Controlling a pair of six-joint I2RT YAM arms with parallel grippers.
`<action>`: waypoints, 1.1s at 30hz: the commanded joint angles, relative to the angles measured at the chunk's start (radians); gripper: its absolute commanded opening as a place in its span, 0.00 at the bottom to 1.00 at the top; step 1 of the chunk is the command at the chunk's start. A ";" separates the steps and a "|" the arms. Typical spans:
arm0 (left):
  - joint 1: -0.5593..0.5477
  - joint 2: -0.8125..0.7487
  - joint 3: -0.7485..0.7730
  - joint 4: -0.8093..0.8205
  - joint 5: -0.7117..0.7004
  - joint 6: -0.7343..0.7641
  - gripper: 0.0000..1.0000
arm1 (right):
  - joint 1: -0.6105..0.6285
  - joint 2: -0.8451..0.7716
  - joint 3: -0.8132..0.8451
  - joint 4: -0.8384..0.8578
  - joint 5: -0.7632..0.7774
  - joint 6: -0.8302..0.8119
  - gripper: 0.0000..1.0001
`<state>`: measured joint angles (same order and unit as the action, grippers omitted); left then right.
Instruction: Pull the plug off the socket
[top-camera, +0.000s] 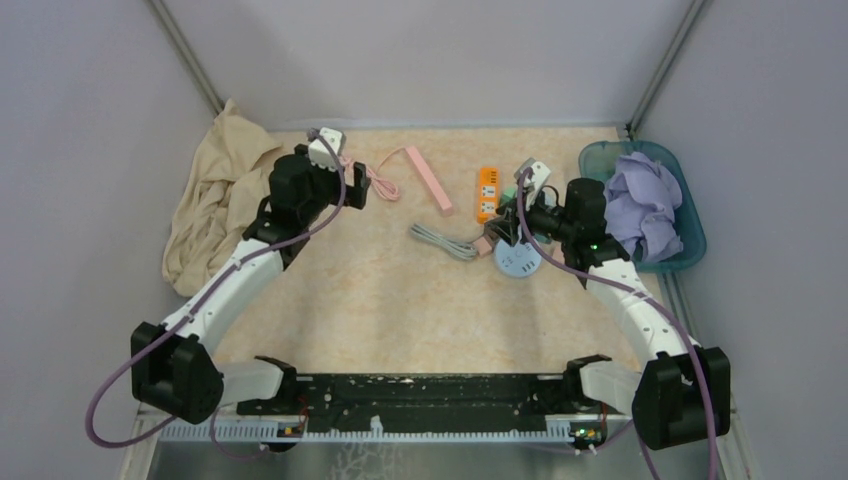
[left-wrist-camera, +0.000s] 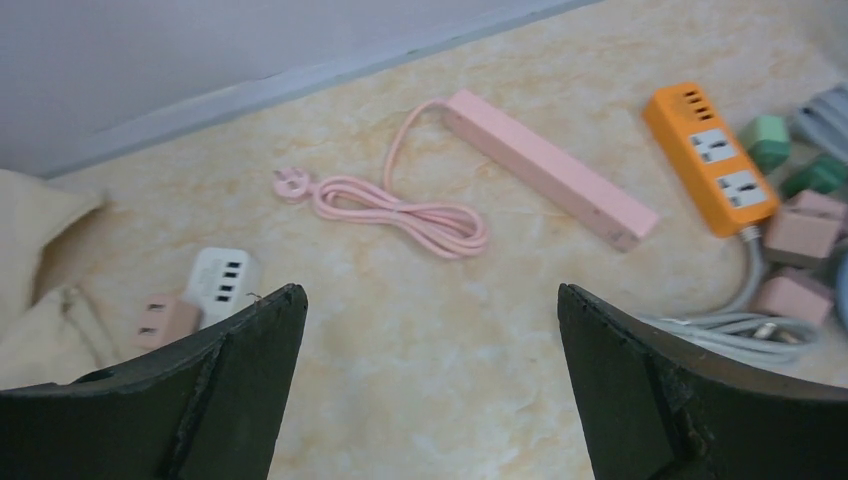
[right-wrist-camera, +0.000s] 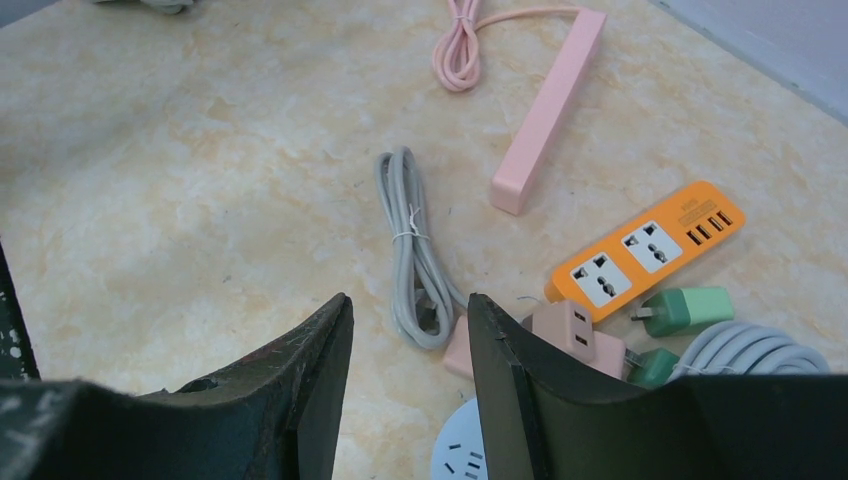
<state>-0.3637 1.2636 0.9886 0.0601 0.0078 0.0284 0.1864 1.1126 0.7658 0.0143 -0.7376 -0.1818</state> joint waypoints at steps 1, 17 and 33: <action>0.008 -0.041 -0.015 -0.064 -0.145 0.232 1.00 | -0.012 -0.029 0.000 0.036 -0.037 -0.008 0.46; 0.292 0.246 -0.013 0.125 -0.047 0.300 1.00 | -0.012 -0.022 -0.008 0.042 -0.070 -0.004 0.46; 0.588 0.671 0.406 -0.213 0.412 0.213 0.94 | -0.012 -0.017 -0.020 0.066 -0.109 0.015 0.46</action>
<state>0.2100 1.8687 1.3285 -0.0101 0.2943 0.2474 0.1856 1.1126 0.7460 0.0208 -0.8158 -0.1745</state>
